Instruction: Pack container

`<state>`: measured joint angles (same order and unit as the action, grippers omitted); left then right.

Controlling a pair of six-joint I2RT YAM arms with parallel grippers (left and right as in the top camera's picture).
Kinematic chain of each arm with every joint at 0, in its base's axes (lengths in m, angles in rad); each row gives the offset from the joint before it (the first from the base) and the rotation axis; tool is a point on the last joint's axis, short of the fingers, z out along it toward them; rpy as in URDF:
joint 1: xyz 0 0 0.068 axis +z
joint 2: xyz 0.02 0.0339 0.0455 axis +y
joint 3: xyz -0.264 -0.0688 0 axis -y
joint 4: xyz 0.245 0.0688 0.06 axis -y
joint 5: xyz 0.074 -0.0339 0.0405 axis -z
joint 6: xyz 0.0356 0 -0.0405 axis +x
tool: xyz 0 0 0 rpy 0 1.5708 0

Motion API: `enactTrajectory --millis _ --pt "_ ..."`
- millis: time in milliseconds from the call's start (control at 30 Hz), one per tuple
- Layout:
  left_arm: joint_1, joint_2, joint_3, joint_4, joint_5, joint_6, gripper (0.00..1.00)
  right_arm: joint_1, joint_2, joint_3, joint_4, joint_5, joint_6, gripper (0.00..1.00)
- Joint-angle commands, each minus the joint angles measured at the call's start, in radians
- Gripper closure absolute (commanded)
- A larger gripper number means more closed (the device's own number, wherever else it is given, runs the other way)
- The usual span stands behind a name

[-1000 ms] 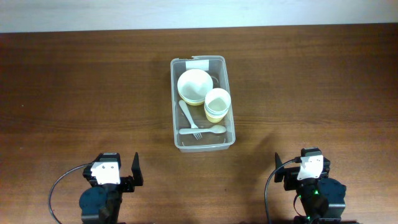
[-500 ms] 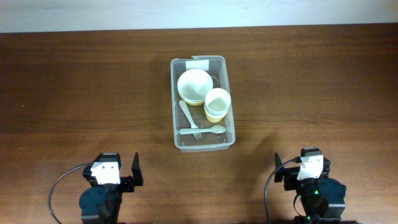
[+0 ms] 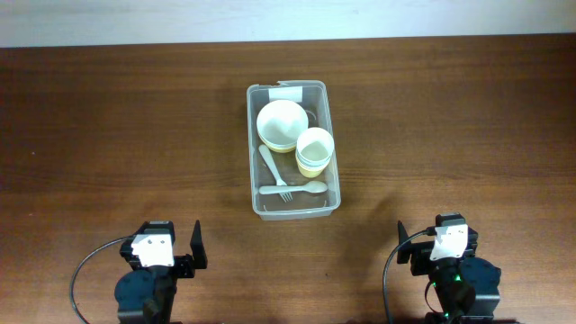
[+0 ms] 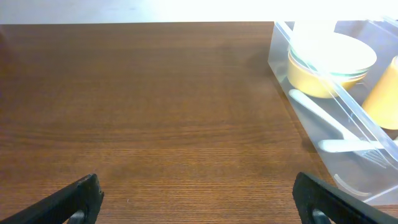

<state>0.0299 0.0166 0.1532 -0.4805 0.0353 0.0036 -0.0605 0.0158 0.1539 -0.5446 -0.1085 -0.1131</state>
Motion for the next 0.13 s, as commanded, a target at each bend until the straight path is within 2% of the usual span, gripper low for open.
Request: enactTrajectory --millis 0,100 --pt "-0.004 -0.011 -0.017 0.006 0.014 0.011 0.00 -0.006 -0.009 -0.006 0.000 0.009 -0.006 0.01" --pt "-0.004 -0.011 -0.017 0.006 0.014 0.011 0.00 -0.006 -0.009 -0.006 0.000 0.009 -0.006 0.01"
